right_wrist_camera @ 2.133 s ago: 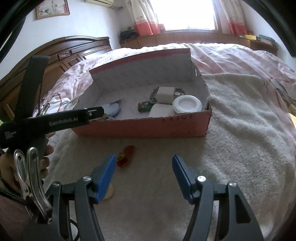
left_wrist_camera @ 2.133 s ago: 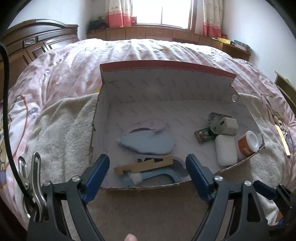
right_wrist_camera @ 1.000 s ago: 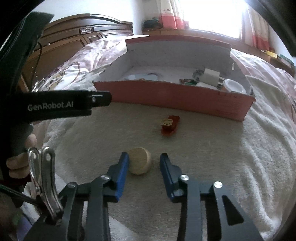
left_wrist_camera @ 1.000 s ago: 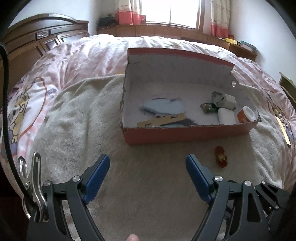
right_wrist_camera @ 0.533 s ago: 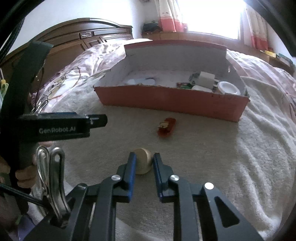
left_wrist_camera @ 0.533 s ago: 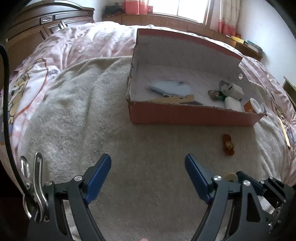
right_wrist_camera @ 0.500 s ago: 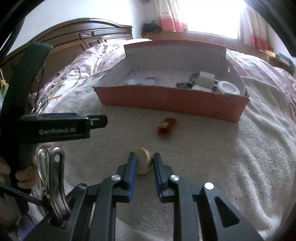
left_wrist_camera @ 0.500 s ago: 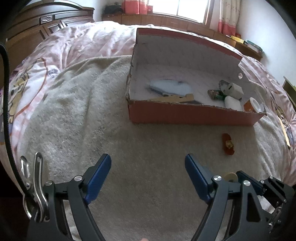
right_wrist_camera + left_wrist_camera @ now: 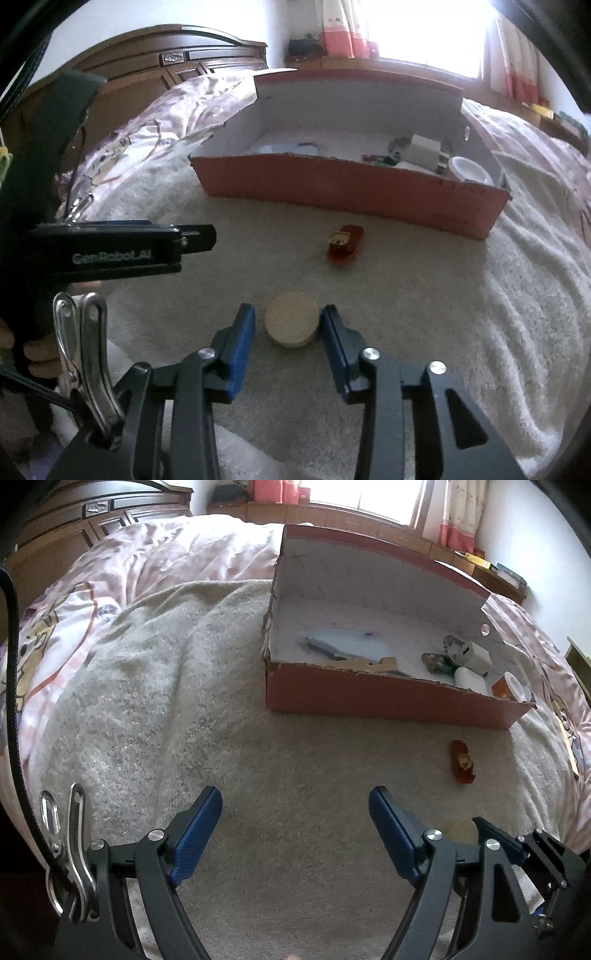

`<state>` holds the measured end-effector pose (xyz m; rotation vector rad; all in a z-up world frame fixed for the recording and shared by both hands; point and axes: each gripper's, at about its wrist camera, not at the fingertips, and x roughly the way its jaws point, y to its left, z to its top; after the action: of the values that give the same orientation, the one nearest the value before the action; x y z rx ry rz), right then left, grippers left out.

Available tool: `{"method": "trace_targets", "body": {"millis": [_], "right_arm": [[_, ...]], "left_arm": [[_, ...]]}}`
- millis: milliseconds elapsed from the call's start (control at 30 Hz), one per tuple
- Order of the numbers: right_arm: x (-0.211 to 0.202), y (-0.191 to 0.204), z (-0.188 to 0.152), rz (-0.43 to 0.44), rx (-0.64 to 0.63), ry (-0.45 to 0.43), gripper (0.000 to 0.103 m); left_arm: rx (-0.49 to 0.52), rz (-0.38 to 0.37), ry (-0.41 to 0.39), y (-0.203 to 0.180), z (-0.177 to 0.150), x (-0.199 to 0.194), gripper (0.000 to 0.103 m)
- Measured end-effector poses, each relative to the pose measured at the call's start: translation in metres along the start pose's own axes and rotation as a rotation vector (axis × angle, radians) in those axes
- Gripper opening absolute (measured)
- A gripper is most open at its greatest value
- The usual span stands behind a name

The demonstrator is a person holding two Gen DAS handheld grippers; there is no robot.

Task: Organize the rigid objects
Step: 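Grasp the round wooden disc with the right gripper while the left grasps the red figurine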

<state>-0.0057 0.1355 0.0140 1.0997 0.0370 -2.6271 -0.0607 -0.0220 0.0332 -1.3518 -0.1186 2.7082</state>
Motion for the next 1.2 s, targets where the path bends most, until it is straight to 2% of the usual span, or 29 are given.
{"method": "trace_targets", "body": {"millis": [67,167,333,467,700,900,967,1100,1133,1167,1200], "right_arm": [[0.001,-0.004,-0.001,-0.009,0.014,0.001,0.033],[-0.003,-0.01,-0.001,0.0,0.035,-0.01,0.033],[-0.017,-0.028,0.001,-0.048,0.064,-0.041,0.033],[-0.025,-0.054,0.001,-0.113,0.112,-0.05,0.033],[-0.029,-0.087,-0.003,-0.144,0.184,-0.055,0.033],[-0.024,-0.1,-0.01,-0.127,0.229,-0.045,0.033],[-0.024,-0.103,-0.011,-0.116,0.239,-0.051,0.033],[-0.023,-0.104,-0.012,-0.108,0.243,-0.058,0.033],[-0.023,-0.104,-0.013,-0.107,0.244,-0.06,0.033],[-0.023,-0.104,-0.013,-0.107,0.244,-0.061,0.033],[-0.023,-0.103,-0.013,-0.107,0.243,-0.062,0.033]], "left_arm": [[0.001,-0.003,0.003,-0.001,-0.001,0.0,0.084],[0.006,-0.007,0.003,-0.002,-0.001,0.0,0.084],[0.028,-0.028,-0.001,-0.013,0.0,-0.003,0.084],[0.065,-0.046,-0.001,-0.032,0.001,-0.003,0.079],[0.173,-0.094,-0.006,-0.08,0.006,0.001,0.078],[0.265,-0.085,-0.01,-0.114,0.011,0.015,0.063],[0.277,-0.074,0.001,-0.118,0.013,0.023,0.055],[0.291,-0.061,-0.006,-0.123,0.015,0.029,0.053],[0.301,-0.055,-0.013,-0.124,0.015,0.029,0.05],[0.307,-0.054,-0.02,-0.126,0.015,0.029,0.038],[0.32,-0.049,-0.032,-0.127,0.014,0.028,0.031]]}}
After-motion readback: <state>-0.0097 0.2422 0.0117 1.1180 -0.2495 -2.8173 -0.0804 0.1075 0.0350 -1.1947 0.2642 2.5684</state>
